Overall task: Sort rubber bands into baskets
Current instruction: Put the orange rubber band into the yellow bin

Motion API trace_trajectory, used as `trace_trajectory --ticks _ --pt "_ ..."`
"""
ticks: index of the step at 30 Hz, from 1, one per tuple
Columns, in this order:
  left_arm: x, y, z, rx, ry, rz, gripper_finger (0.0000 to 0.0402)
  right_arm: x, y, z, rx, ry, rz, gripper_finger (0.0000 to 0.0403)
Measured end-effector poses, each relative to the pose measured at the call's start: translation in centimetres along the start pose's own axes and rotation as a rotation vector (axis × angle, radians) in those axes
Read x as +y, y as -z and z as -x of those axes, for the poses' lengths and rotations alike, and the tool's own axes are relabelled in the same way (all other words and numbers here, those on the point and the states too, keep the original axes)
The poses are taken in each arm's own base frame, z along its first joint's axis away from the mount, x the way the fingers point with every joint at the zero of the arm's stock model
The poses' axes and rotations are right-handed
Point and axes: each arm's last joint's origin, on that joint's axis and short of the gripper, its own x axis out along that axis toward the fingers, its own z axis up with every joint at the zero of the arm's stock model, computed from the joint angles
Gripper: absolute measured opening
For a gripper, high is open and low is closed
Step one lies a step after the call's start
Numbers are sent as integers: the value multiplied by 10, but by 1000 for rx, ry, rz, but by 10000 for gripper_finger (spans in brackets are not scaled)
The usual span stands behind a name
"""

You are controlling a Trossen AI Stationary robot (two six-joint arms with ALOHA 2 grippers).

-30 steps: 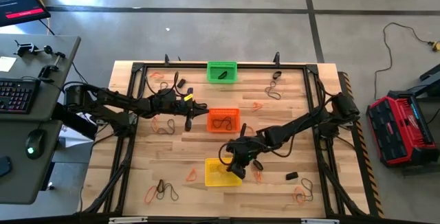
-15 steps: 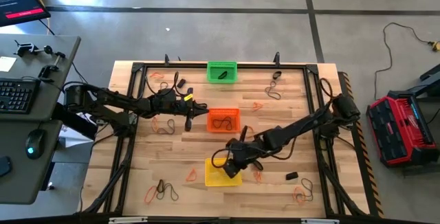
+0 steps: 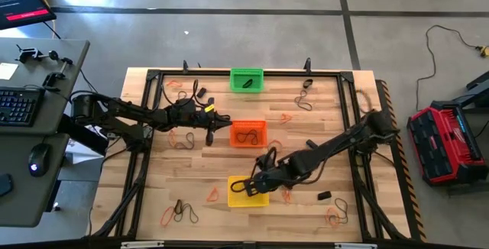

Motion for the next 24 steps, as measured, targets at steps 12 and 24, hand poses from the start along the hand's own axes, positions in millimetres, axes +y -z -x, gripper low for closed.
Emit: trace_trajectory --ticks 12,24 --pt "1 0 0 4 -30 -6 0 2 -4 -38 -41 12 -18 0" --pt "1 1 0 7 -31 -5 0 -6 -7 -62 -24 51 18 1"
